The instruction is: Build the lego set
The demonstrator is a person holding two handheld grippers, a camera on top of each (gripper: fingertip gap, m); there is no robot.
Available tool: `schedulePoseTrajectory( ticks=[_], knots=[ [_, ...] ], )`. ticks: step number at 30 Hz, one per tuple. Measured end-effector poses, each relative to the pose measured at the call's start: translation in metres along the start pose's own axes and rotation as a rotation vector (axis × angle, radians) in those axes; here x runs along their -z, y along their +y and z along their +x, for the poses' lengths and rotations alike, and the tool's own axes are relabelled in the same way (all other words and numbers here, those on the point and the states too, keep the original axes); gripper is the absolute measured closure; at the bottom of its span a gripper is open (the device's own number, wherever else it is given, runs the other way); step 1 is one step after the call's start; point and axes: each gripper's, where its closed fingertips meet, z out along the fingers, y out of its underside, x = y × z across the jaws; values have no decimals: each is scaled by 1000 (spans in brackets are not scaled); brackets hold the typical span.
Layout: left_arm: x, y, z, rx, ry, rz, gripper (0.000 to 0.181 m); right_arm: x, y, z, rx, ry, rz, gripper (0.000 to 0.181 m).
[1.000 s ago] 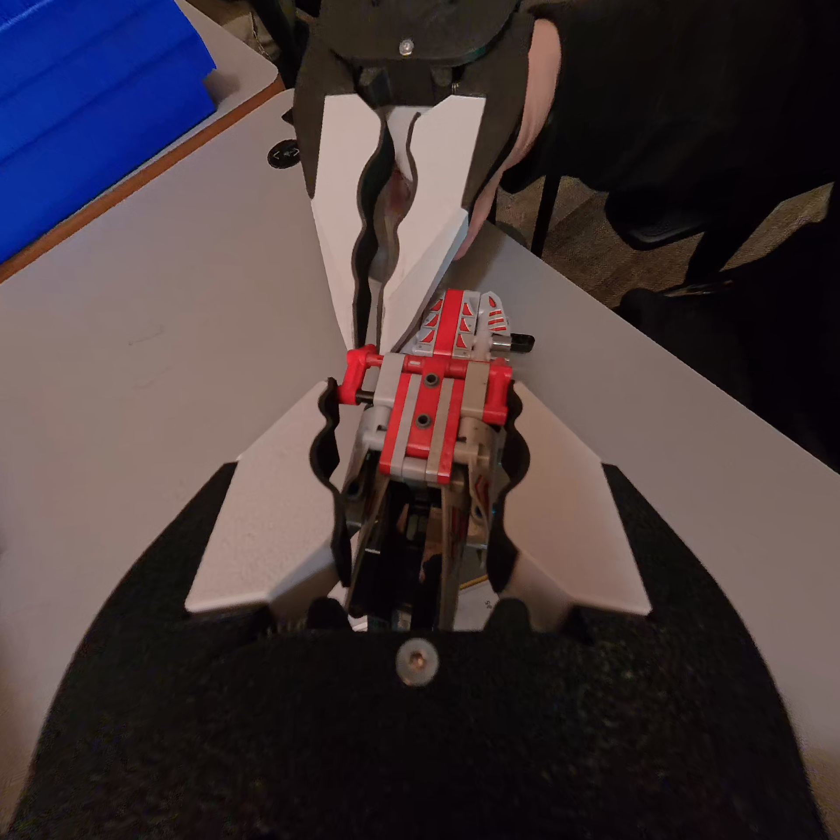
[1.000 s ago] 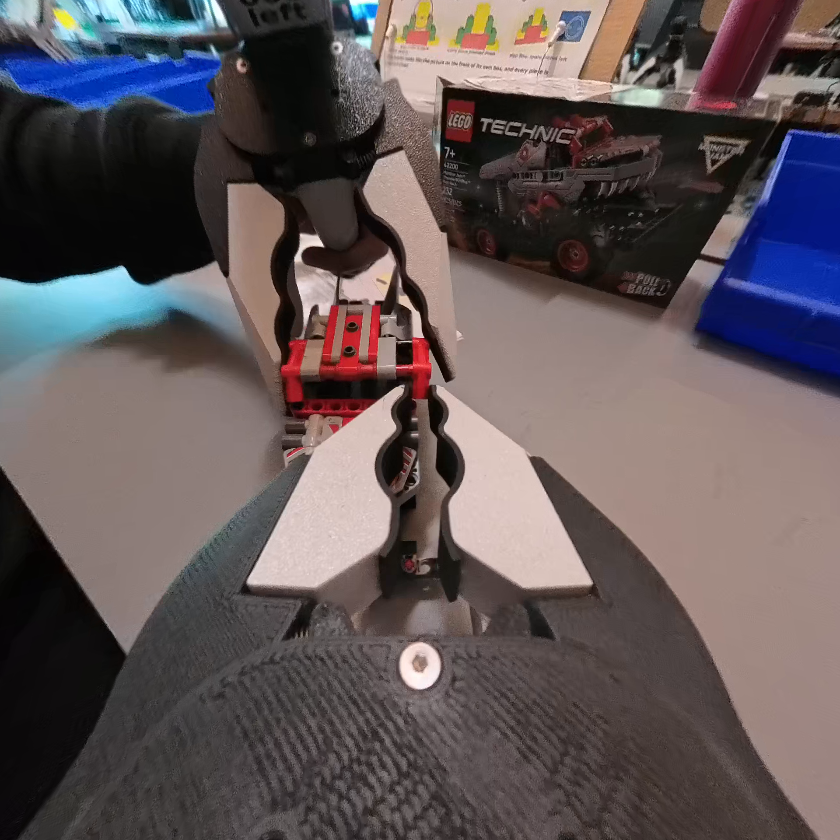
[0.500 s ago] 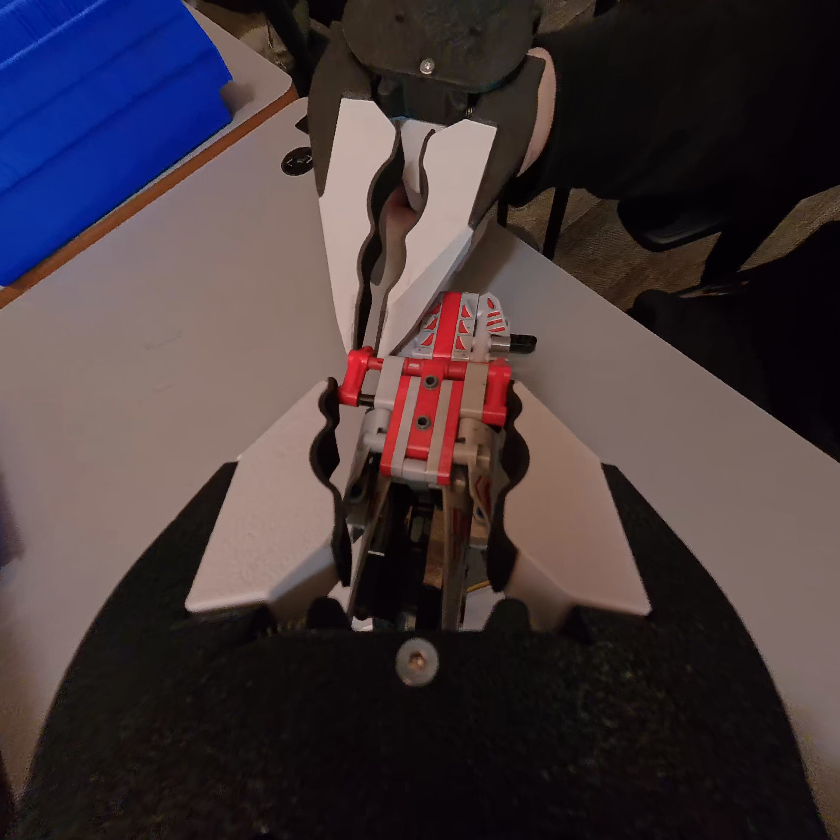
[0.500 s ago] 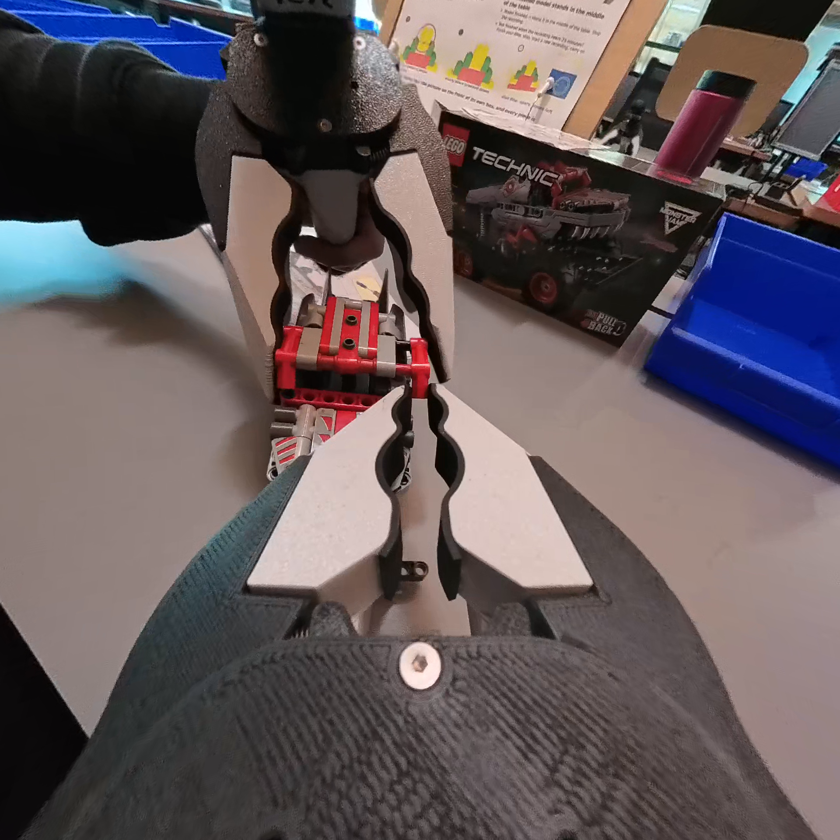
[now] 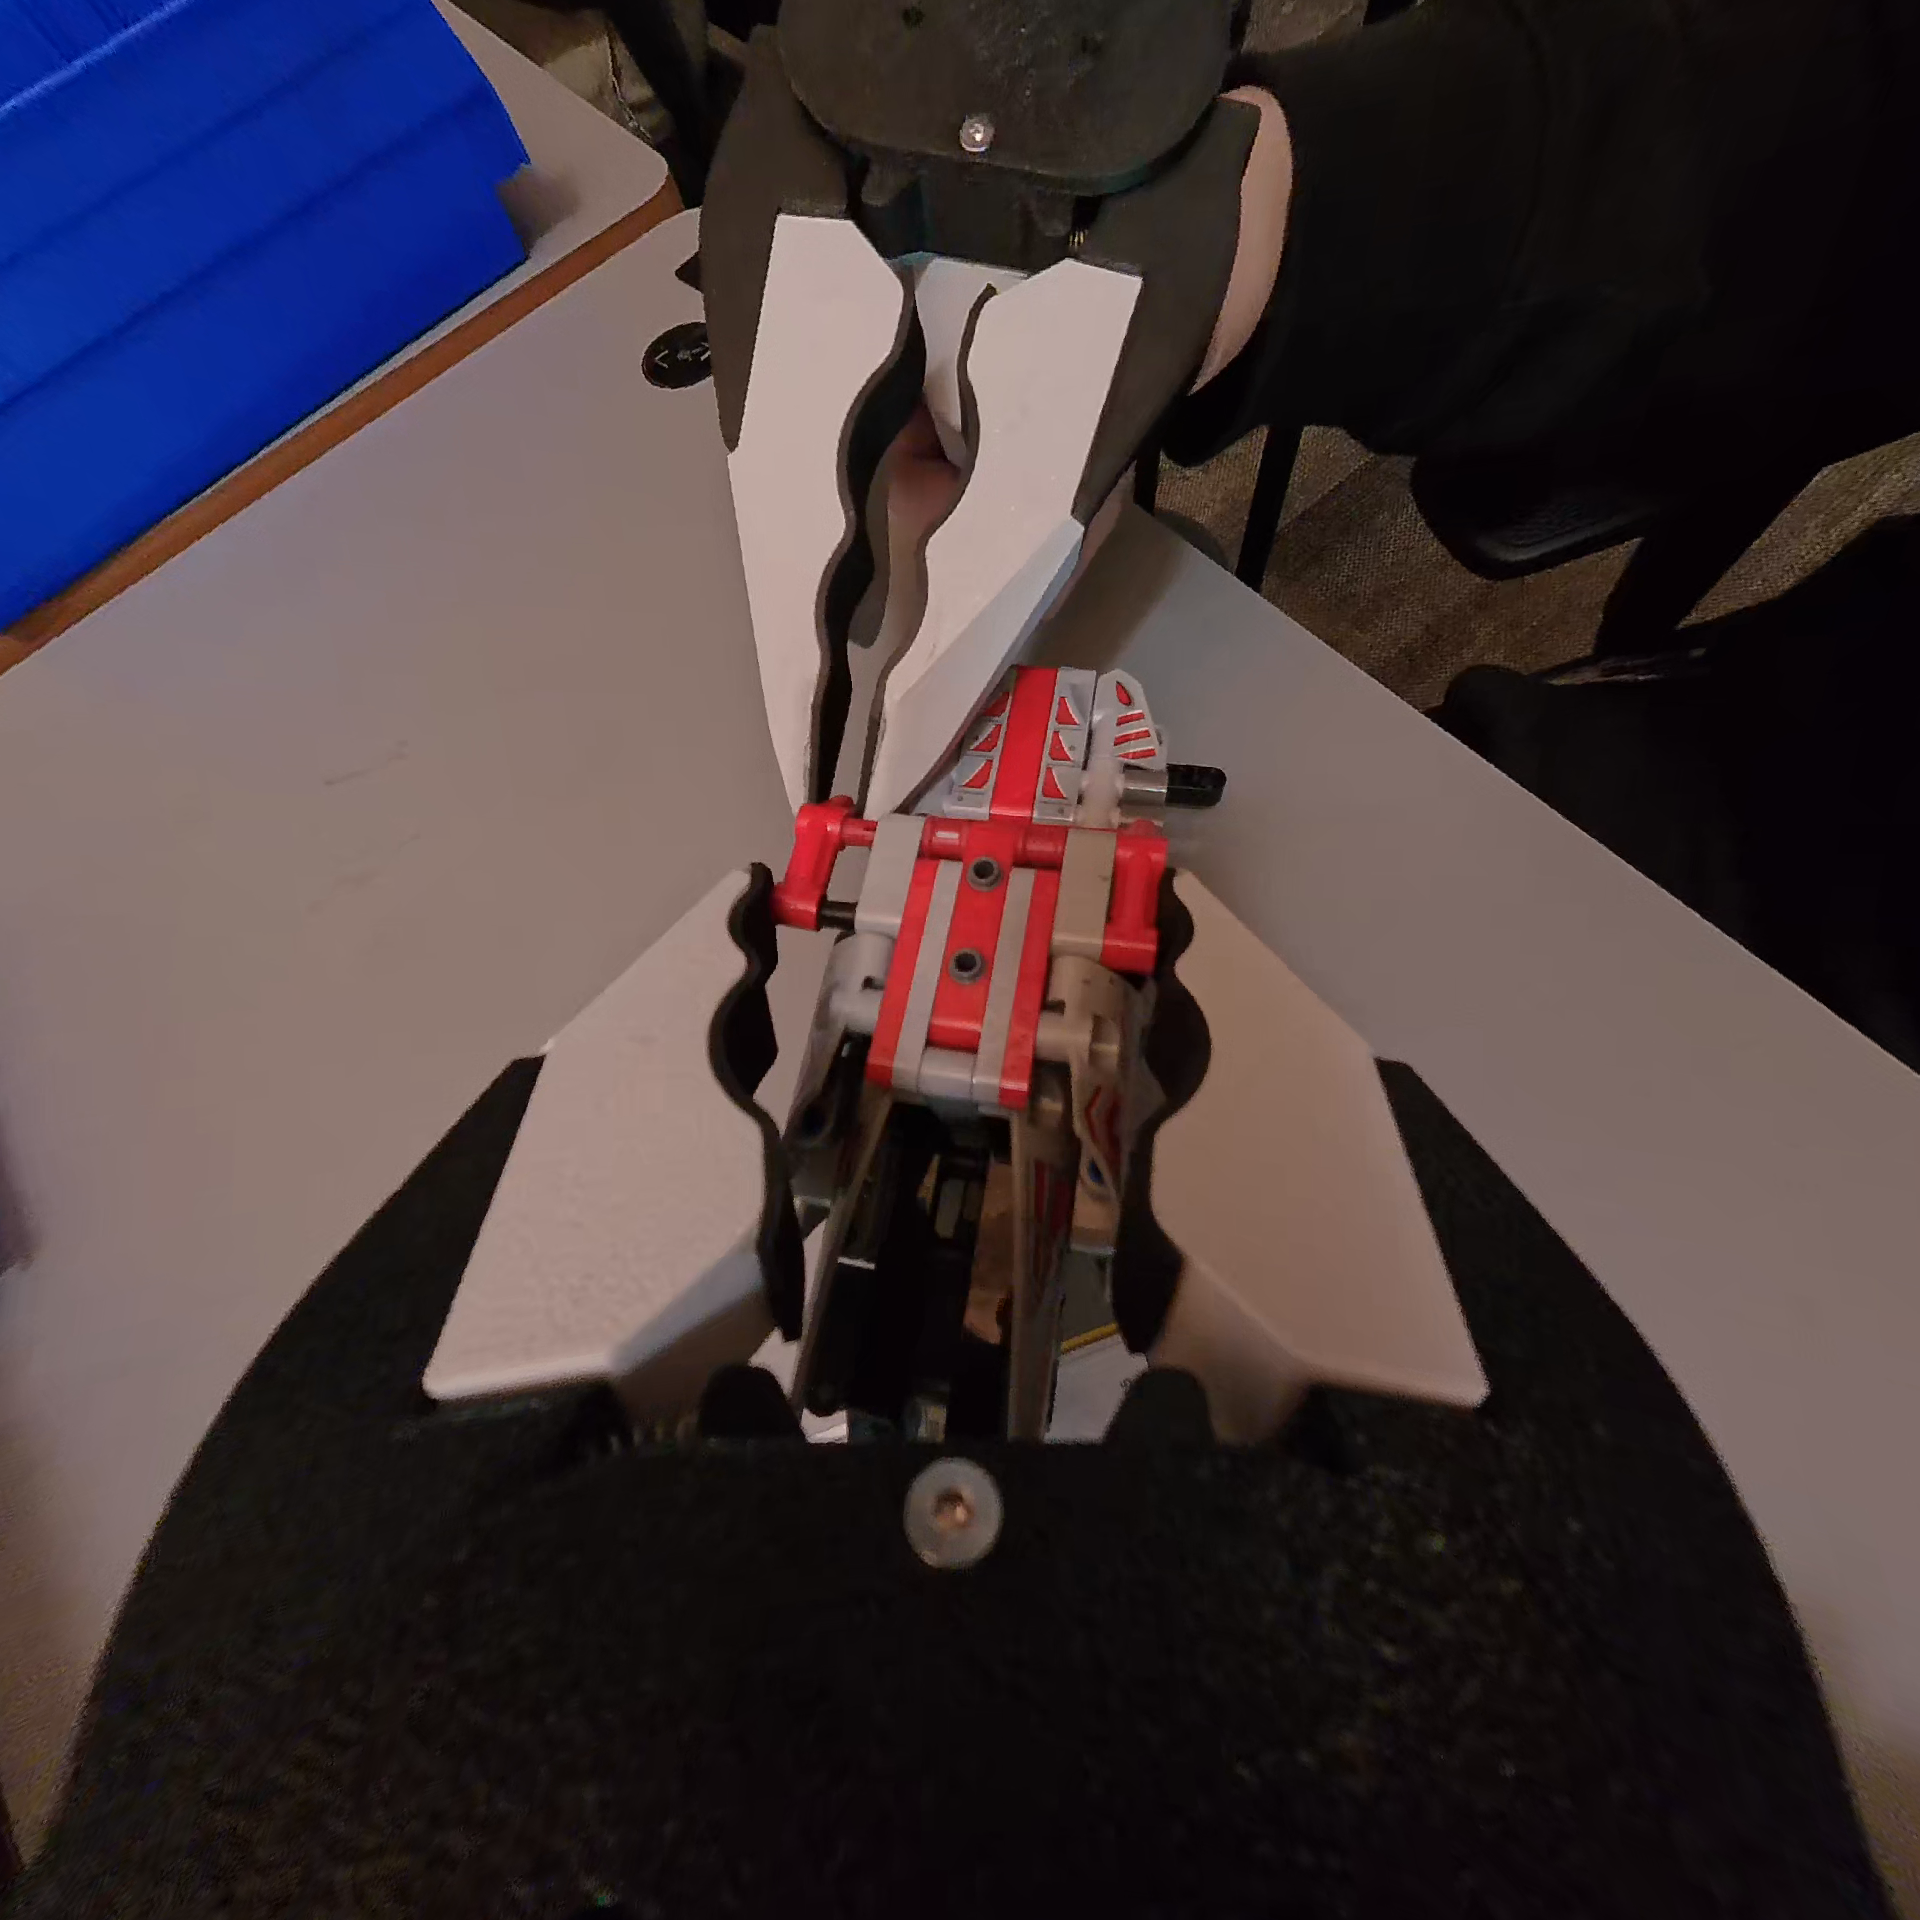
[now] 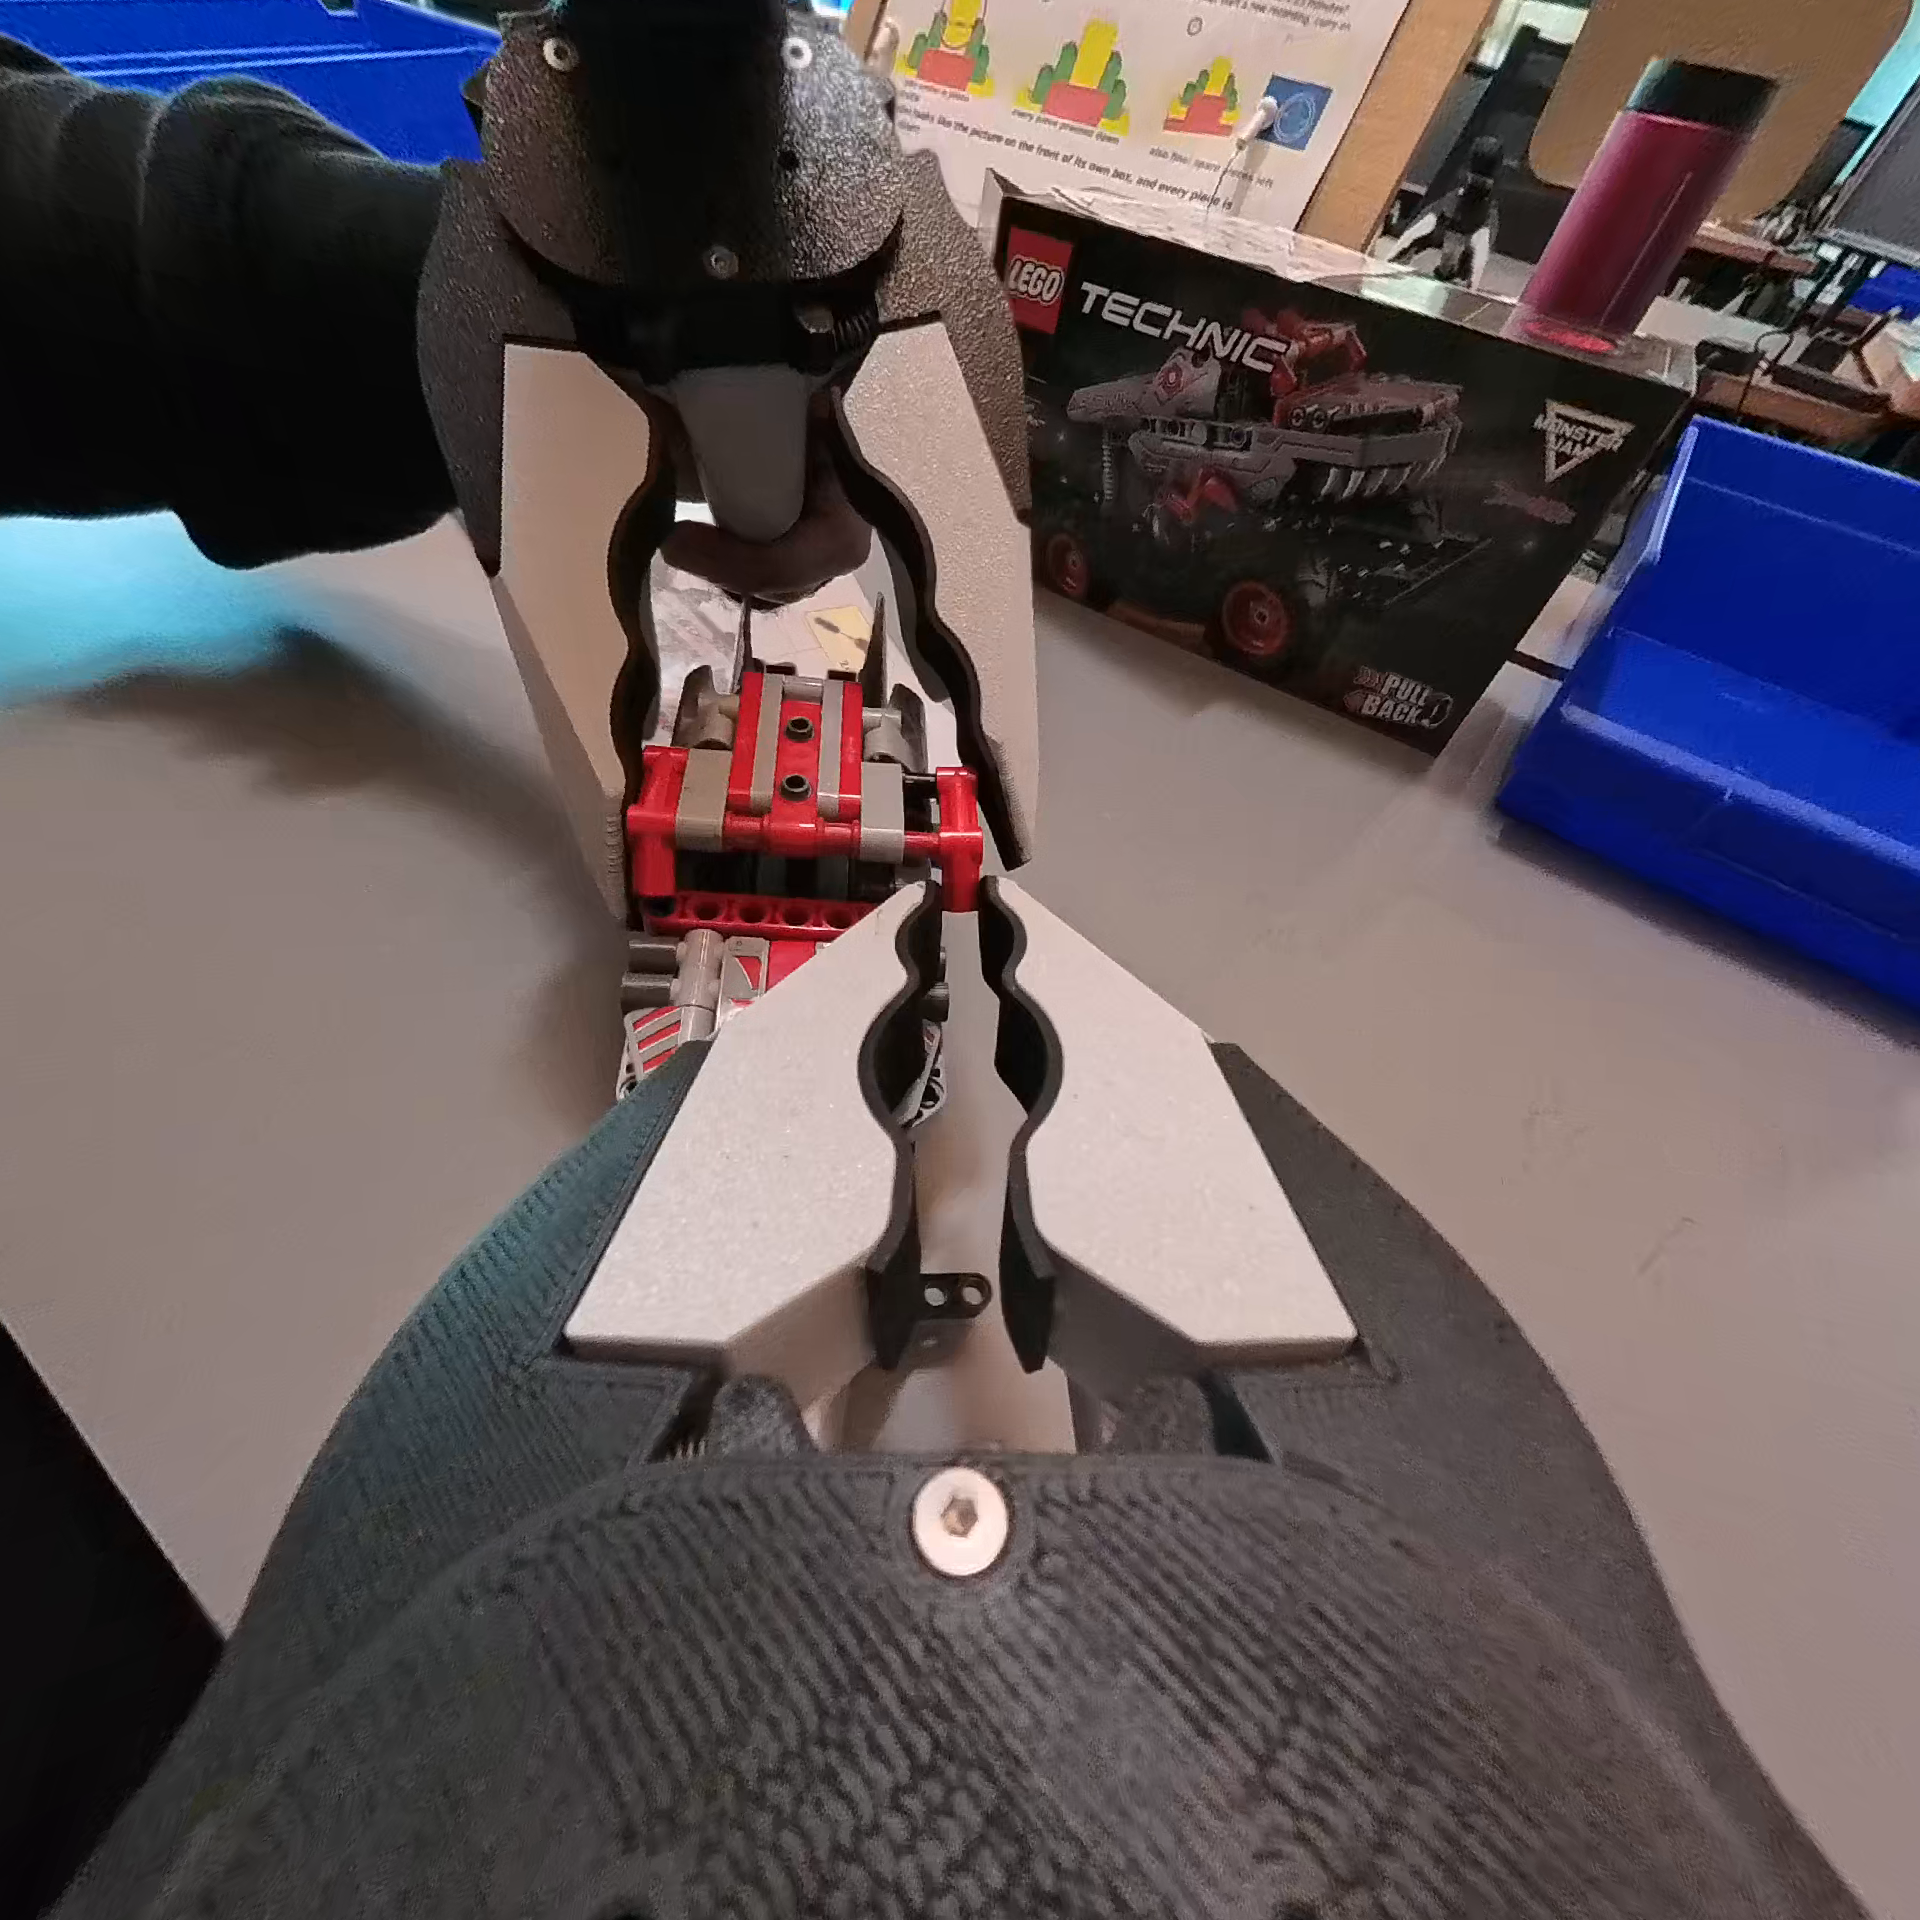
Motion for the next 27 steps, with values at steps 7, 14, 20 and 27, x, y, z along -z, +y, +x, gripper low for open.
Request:
schedulePoseTrajectory(
  ticks=[7,14,20,27],
  knots=[
    [1,1,0,-11,-7,-10,112,-1,1,1,101,59,-64,176],
    [0,0,2,3,12,3,111,-1,2,-3,-16,3,-66,176],
    [0,1,4,-2,21,-7,111,-1,2,-4,-65,-14,-80,176],
    [-1,3,4,29,37,-30,109,-2,3,-6,-97,-24,-124,176]
  ],
)
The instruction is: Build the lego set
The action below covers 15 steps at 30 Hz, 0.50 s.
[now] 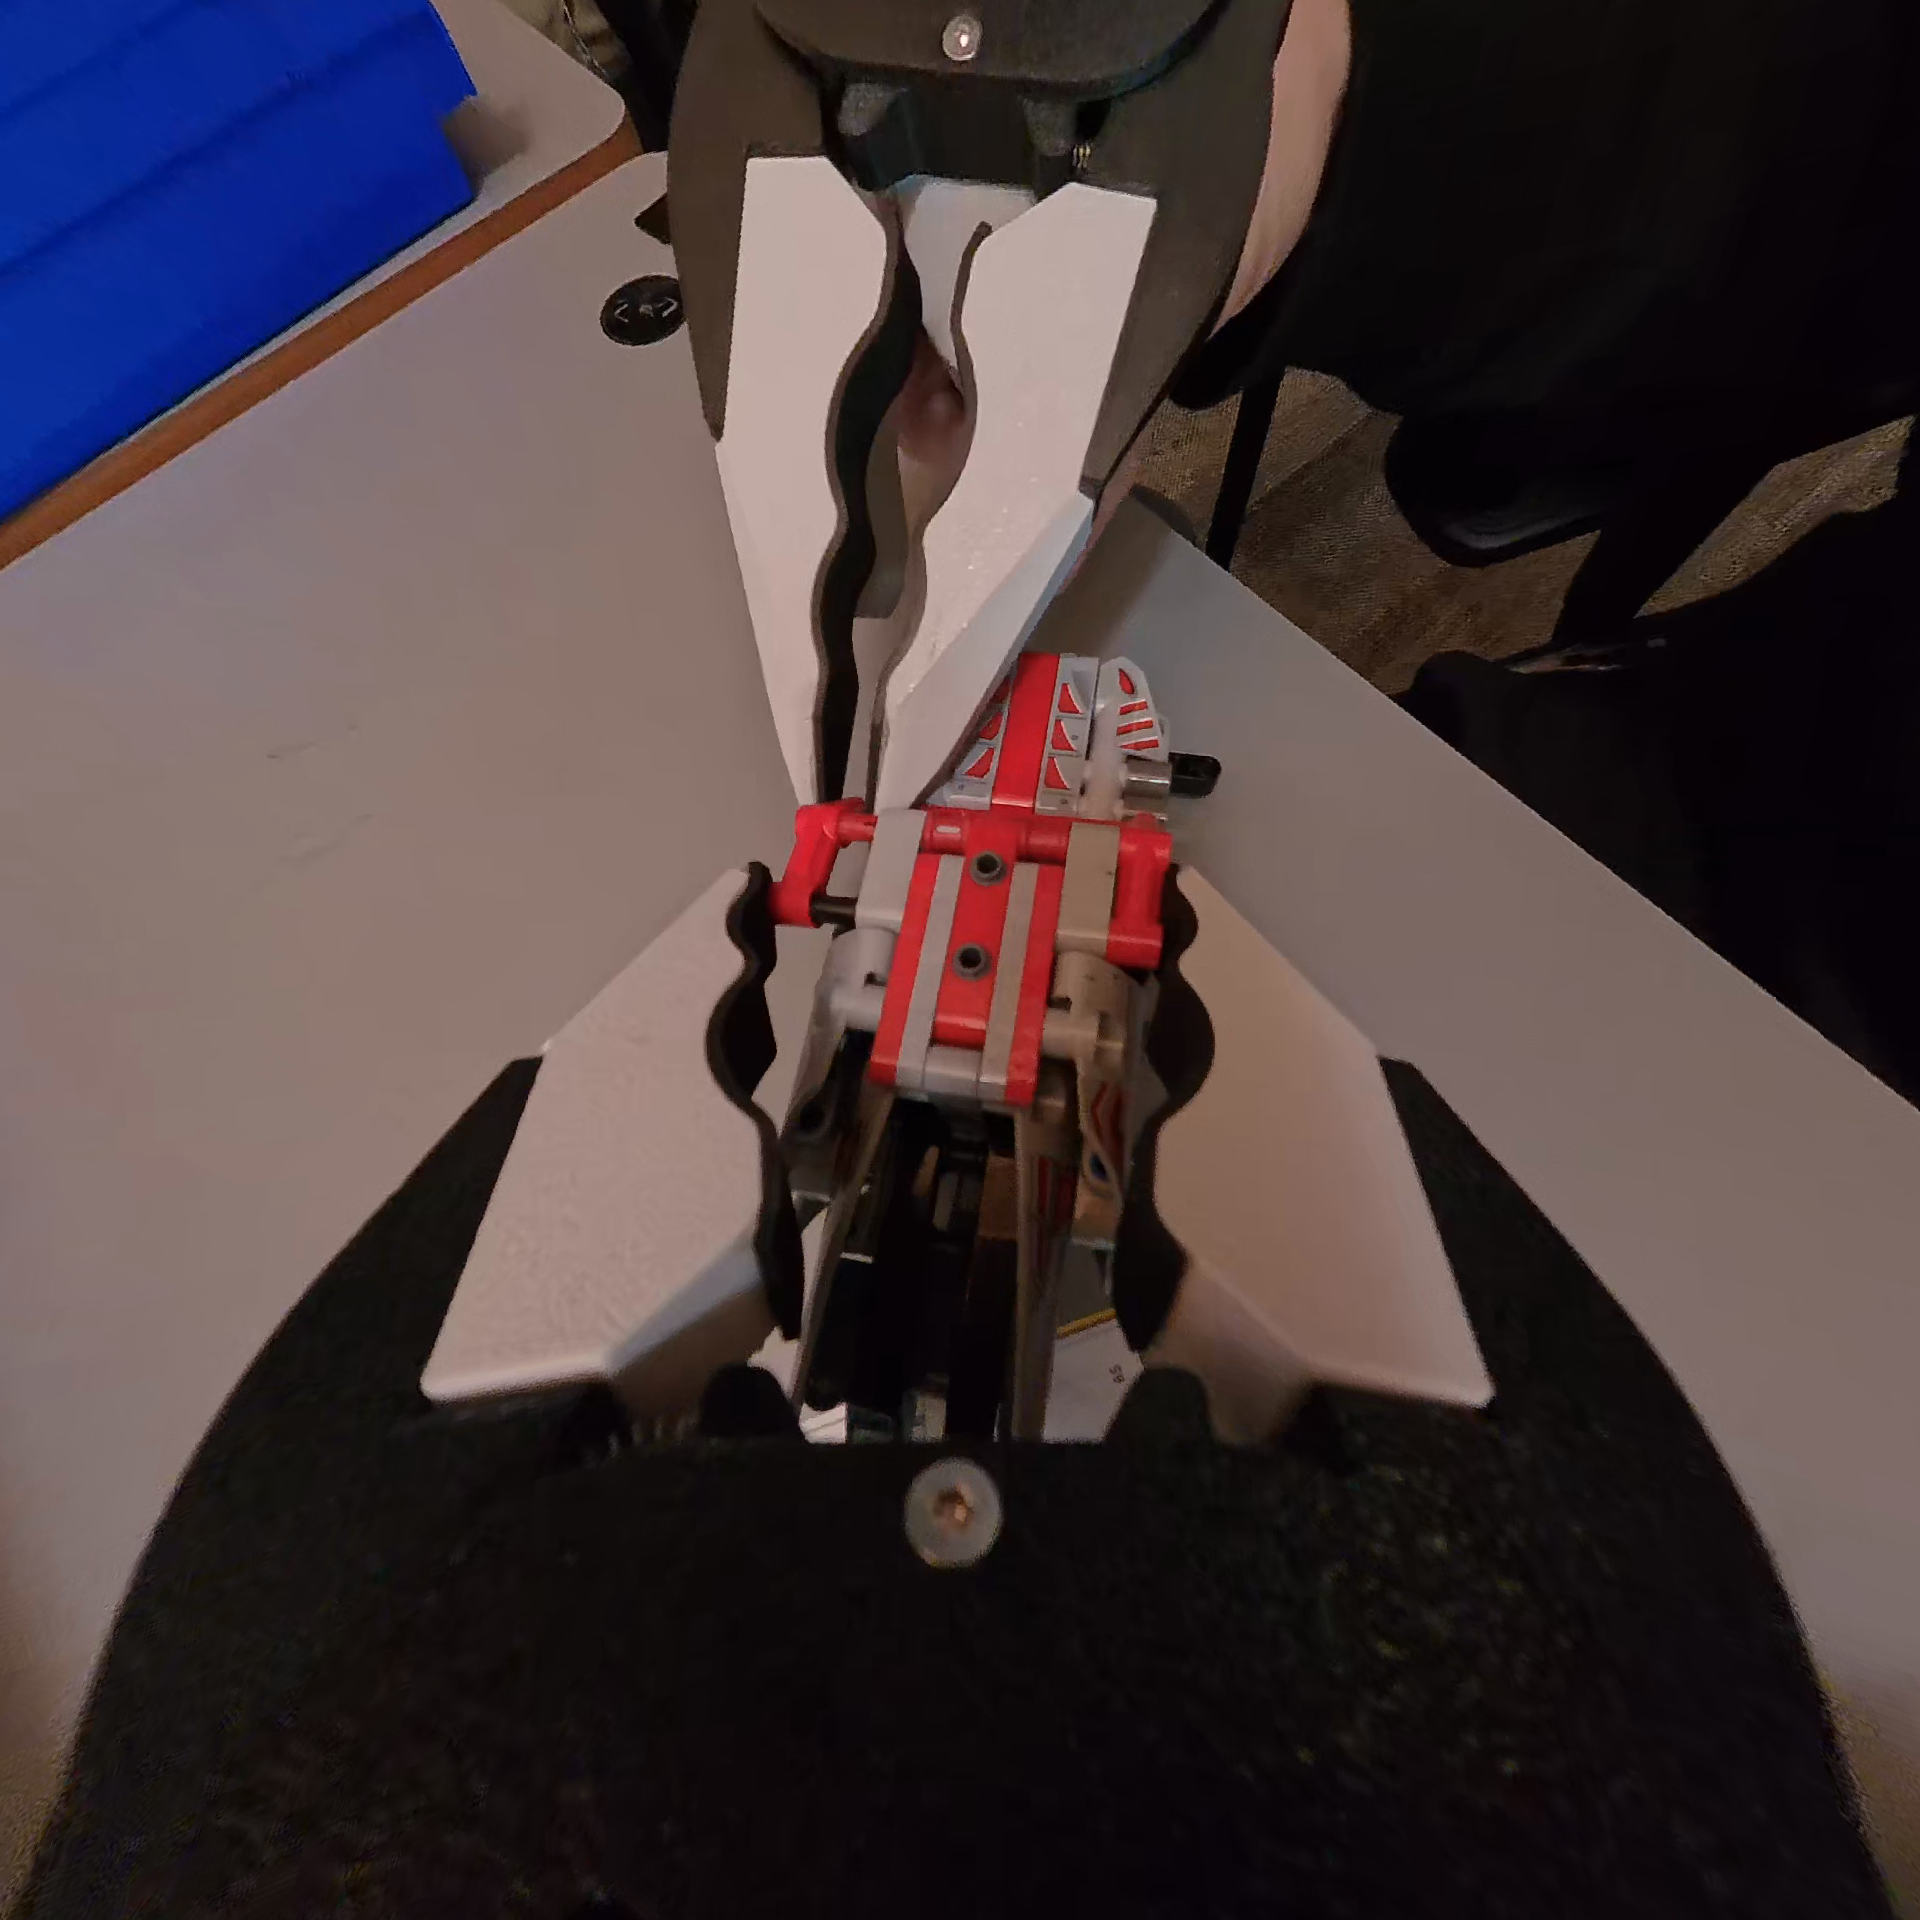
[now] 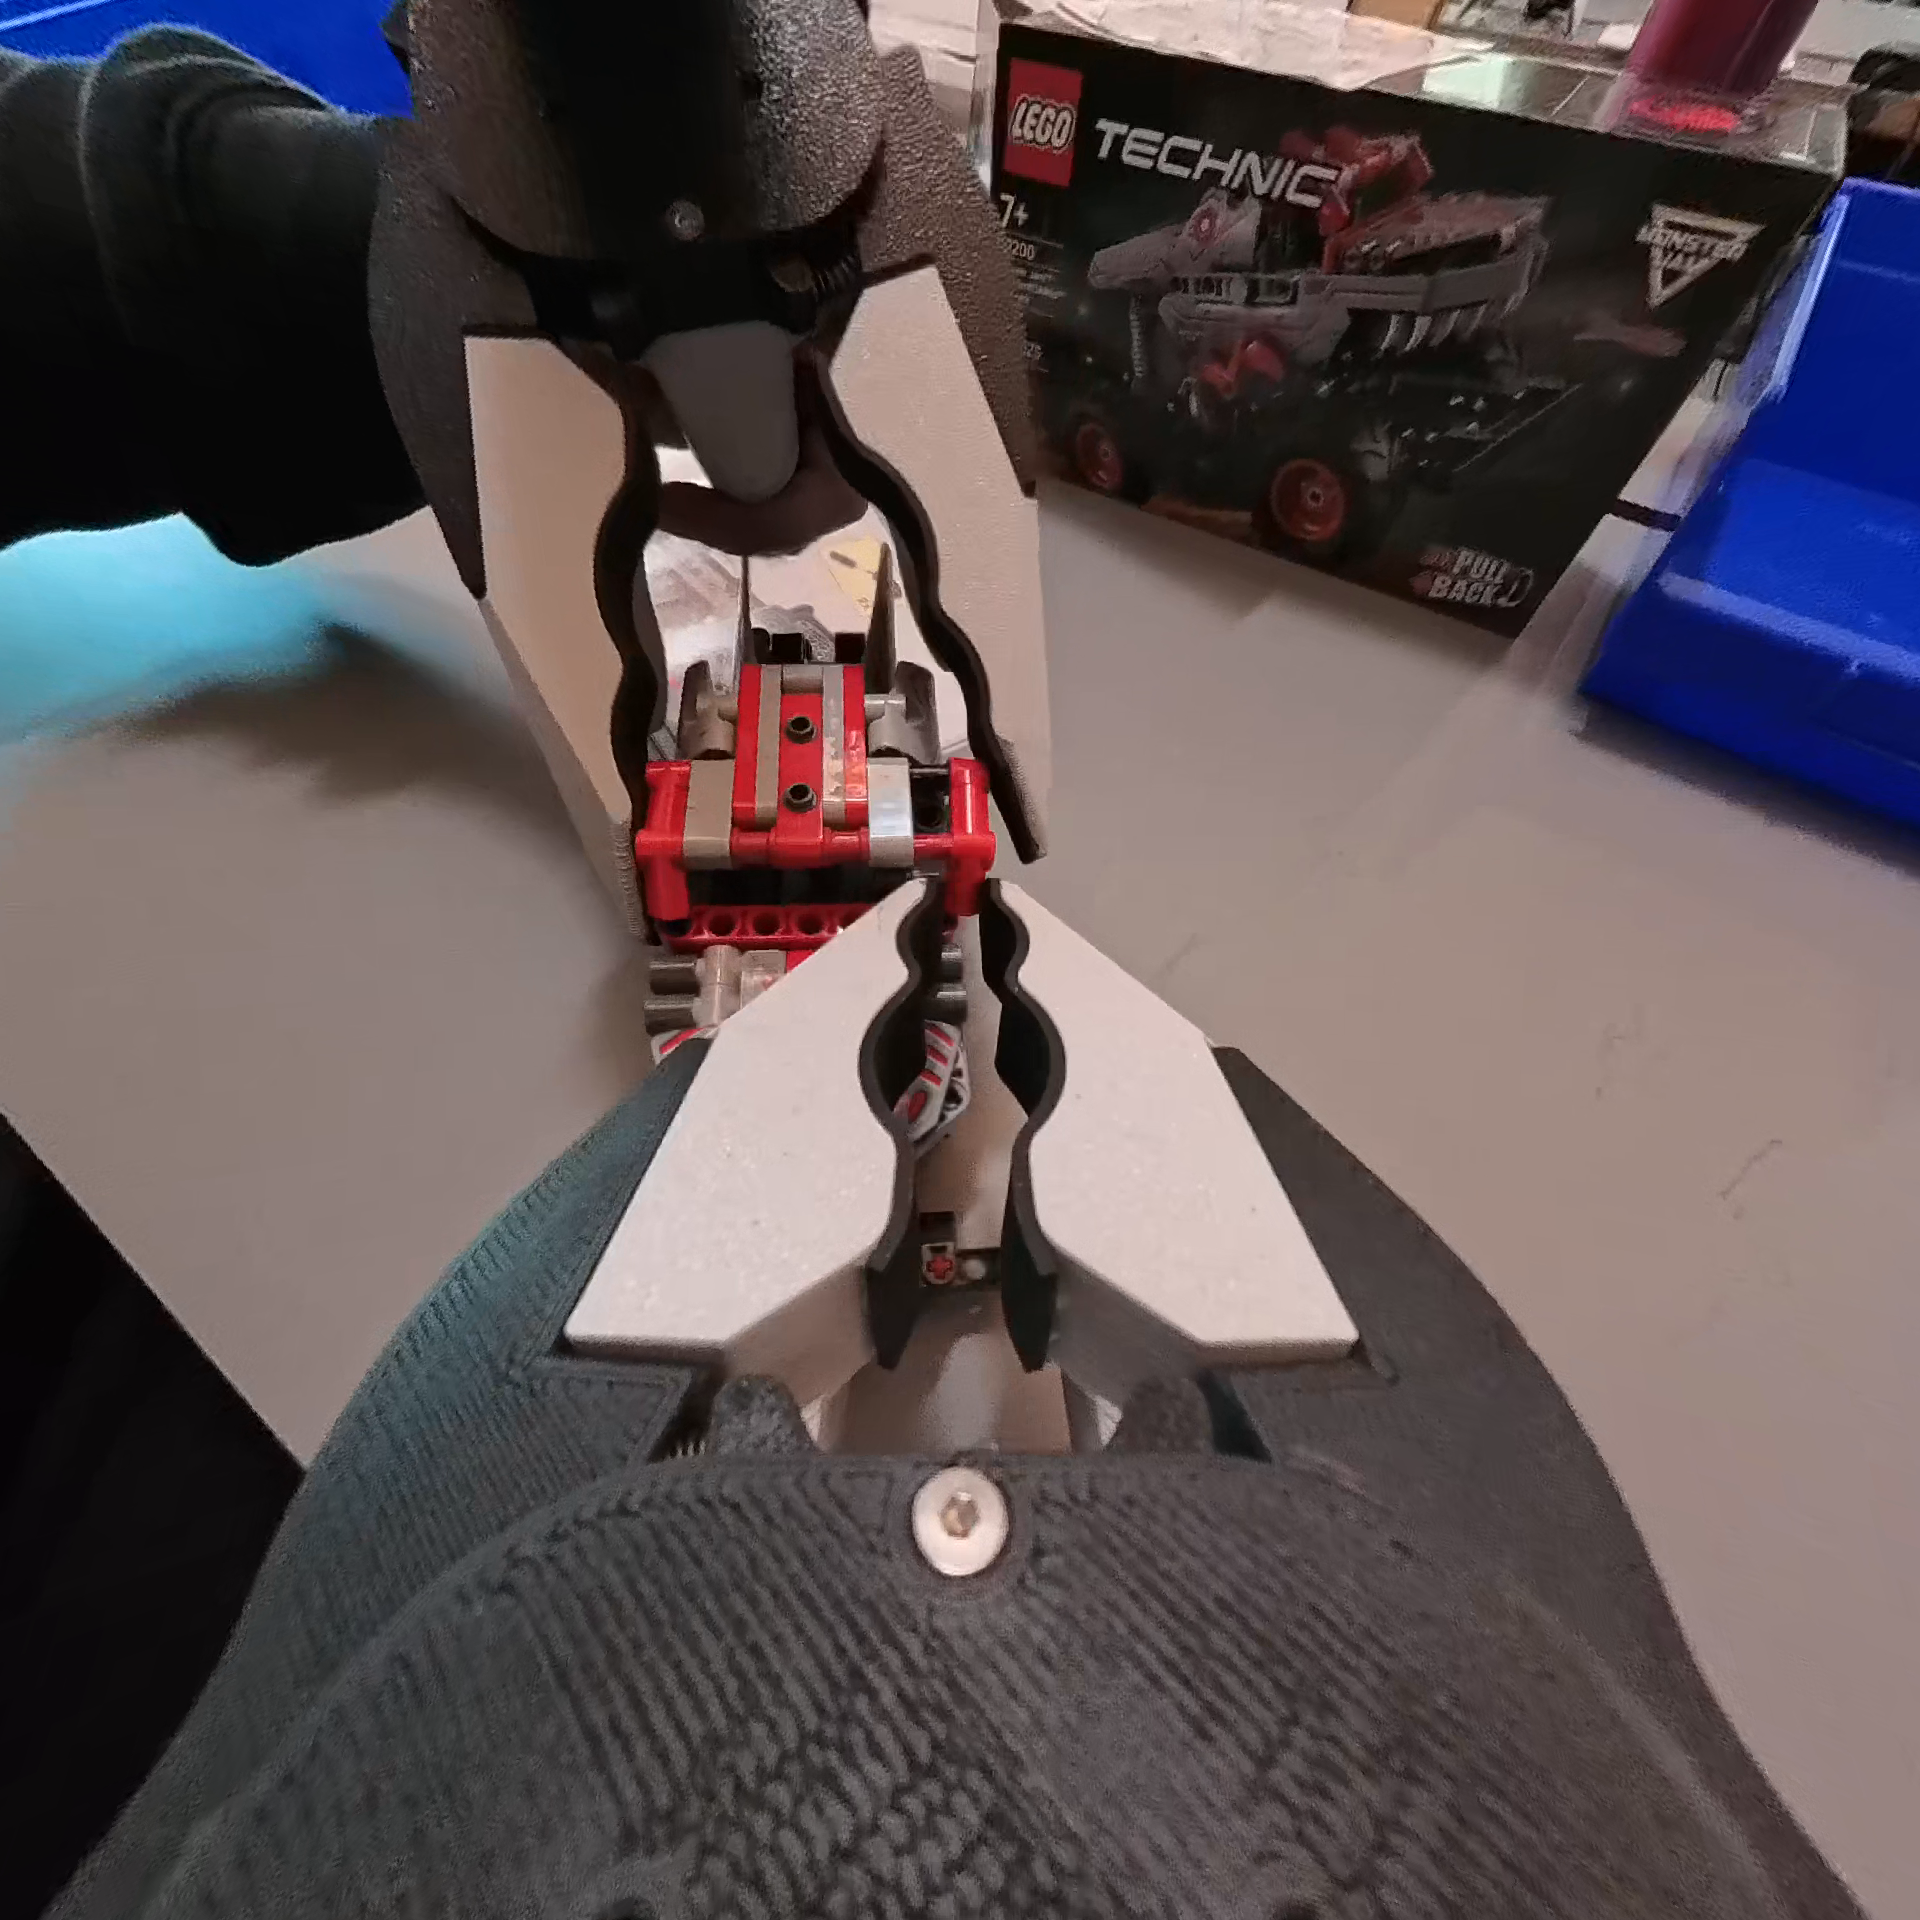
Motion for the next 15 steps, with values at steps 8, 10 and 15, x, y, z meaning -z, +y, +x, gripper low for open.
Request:
schedulePoseTrajectory(
  ticks=[8,10,15],
  knots=[
    [0,-3,-2,-49,-44,22,114,2,-2,6,208,112,-36,176],
    [0,-4,-2,-65,-55,30,114,3,-3,7,239,121,-23,176],
    [1,-4,2,-76,-40,34,114,5,-4,3,341,133,-27,176]
  ],
)
